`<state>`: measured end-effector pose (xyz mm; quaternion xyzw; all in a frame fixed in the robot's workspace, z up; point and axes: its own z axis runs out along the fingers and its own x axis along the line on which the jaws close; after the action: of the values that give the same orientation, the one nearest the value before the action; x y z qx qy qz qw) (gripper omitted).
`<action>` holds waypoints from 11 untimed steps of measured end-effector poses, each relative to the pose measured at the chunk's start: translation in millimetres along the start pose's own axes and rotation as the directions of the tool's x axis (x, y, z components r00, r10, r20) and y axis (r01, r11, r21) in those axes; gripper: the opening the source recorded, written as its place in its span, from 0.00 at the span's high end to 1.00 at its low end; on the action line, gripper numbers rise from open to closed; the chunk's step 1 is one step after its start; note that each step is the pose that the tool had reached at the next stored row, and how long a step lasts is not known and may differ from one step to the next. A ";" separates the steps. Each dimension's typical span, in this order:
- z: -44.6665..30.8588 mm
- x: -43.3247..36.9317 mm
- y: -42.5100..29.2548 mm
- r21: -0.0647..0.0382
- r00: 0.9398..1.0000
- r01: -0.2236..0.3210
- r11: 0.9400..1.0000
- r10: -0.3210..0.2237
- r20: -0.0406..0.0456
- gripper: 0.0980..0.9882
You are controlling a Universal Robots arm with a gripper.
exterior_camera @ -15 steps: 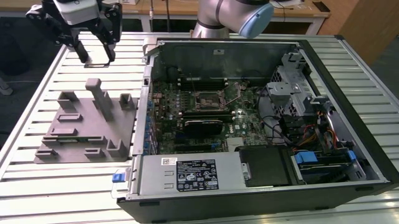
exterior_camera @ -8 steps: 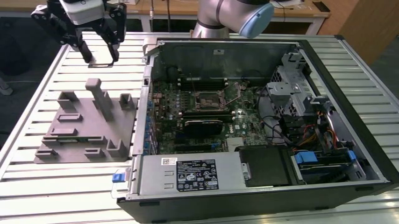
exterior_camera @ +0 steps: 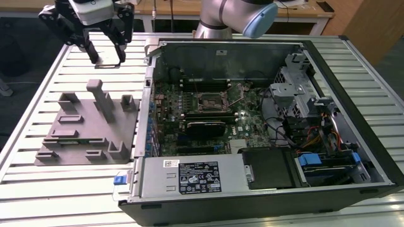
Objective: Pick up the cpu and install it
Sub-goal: 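Pick up the cpu and move it towards the insertion slot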
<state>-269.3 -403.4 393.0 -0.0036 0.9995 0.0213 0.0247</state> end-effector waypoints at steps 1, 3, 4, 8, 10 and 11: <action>0.0 -1.2 0.0 0.000 1.000 0.000 1.000 0.000 0.000 0.50; 0.2 -3.7 0.0 0.000 1.000 0.000 1.000 0.000 0.000 0.50; 0.3 -4.9 0.0 0.000 1.000 0.000 1.000 0.000 0.000 0.50; 0.5 -10.2 -0.1 0.000 1.000 0.000 1.000 0.000 0.000 0.50; 0.6 -12.8 -0.1 0.000 1.000 0.000 1.000 0.000 0.000 0.50; 0.7 -14.2 -0.1 0.000 1.000 0.000 1.000 0.000 0.000 0.50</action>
<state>-255.2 -403.4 393.0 -0.0037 0.9995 0.0213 0.0248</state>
